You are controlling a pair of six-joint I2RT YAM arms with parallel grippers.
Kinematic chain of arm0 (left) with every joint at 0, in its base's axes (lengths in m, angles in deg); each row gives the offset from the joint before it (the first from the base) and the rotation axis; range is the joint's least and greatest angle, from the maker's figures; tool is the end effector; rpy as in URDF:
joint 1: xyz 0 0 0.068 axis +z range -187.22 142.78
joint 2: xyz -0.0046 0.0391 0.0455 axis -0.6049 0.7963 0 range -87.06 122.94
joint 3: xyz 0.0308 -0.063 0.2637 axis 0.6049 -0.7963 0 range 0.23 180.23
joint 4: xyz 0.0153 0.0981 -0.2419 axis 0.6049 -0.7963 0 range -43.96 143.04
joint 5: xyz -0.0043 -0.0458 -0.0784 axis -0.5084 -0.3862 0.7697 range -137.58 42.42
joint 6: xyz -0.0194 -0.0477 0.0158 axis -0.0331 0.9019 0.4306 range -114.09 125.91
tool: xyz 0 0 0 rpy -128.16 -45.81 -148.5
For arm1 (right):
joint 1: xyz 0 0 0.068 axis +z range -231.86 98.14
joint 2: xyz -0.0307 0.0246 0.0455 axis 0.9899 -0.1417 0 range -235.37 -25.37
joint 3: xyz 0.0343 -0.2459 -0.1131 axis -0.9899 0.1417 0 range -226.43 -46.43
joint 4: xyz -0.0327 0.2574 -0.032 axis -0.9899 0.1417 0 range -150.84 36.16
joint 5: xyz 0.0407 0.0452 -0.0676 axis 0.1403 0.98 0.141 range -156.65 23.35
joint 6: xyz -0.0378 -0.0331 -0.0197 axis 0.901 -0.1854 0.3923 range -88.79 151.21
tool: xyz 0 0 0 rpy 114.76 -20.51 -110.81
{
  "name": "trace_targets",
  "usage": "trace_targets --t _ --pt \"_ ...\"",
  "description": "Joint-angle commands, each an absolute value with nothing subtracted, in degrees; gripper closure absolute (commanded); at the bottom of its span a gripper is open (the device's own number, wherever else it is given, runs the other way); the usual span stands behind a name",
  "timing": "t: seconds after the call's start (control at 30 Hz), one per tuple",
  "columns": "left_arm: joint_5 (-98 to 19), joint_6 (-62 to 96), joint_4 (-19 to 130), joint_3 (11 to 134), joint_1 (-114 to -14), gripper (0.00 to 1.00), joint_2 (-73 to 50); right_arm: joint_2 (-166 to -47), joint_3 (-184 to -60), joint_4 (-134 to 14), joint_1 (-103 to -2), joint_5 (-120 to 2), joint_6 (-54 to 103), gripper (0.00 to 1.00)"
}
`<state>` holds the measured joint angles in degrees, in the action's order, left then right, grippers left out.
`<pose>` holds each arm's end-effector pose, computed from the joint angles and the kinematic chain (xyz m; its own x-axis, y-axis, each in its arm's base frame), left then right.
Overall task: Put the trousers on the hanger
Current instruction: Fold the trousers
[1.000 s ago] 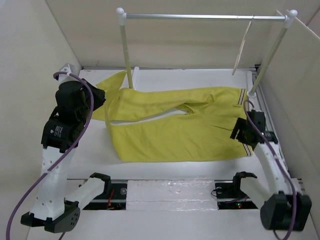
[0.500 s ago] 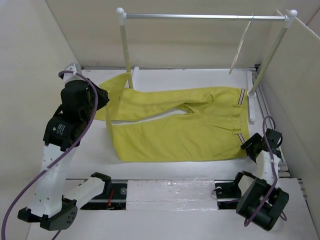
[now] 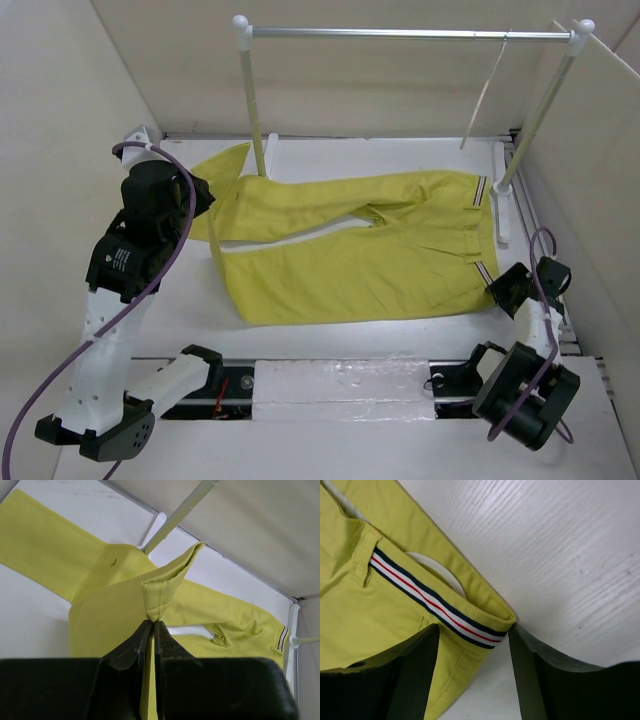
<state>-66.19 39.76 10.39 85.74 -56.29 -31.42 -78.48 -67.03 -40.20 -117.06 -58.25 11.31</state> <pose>0.1536 -0.0409 0.4817 -0.1822 -0.4955 -0.8493 -0.1036 0.8686 -0.4846 0.1386 -0.0914 0.1561 -0.4450 0.7261 -0.5242 0.6914 0.6506 0.3142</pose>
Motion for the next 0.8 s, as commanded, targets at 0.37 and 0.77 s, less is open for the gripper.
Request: trace_targets --t 0.37,0.77 --pt "-79.8 37.6 9.4 101.9 -56.6 1.0 -28.4 -75.6 -99.3 -10.8 -120.3 -76.0 26.7 1.0" --pt "-87.4 35.1 9.9 97.1 -57.3 1.0 -32.1 -76.8 -116.6 7.4 -117.3 -94.3 41.2 1.0"
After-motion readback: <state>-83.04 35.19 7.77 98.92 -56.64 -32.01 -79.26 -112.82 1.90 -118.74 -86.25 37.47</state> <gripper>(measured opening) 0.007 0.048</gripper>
